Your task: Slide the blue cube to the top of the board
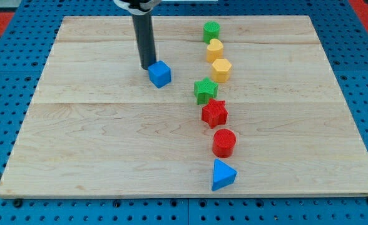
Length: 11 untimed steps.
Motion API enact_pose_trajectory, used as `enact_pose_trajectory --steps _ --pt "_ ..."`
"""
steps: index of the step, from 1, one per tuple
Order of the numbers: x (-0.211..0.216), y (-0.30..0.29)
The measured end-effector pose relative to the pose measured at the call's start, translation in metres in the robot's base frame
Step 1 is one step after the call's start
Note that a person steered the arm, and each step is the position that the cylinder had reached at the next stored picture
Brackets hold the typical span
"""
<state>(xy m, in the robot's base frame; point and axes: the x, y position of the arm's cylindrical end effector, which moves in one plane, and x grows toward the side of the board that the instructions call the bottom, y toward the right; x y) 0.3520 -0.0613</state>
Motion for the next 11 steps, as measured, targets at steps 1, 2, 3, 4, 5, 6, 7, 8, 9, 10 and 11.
enact_pose_trajectory --steps 1,2,3,4,5,6,7,8,9,10,11 --pt "0.027 -0.022" --pt "0.084 -0.013" --pt "0.061 0.038" --pt "-0.006 0.032" --pt "-0.006 0.031" --pt "0.037 0.037" --pt "0.037 -0.004" --pt "-0.016 -0.001" --pt "-0.066 -0.001" --pt "-0.101 0.008" --pt "-0.118 0.022"
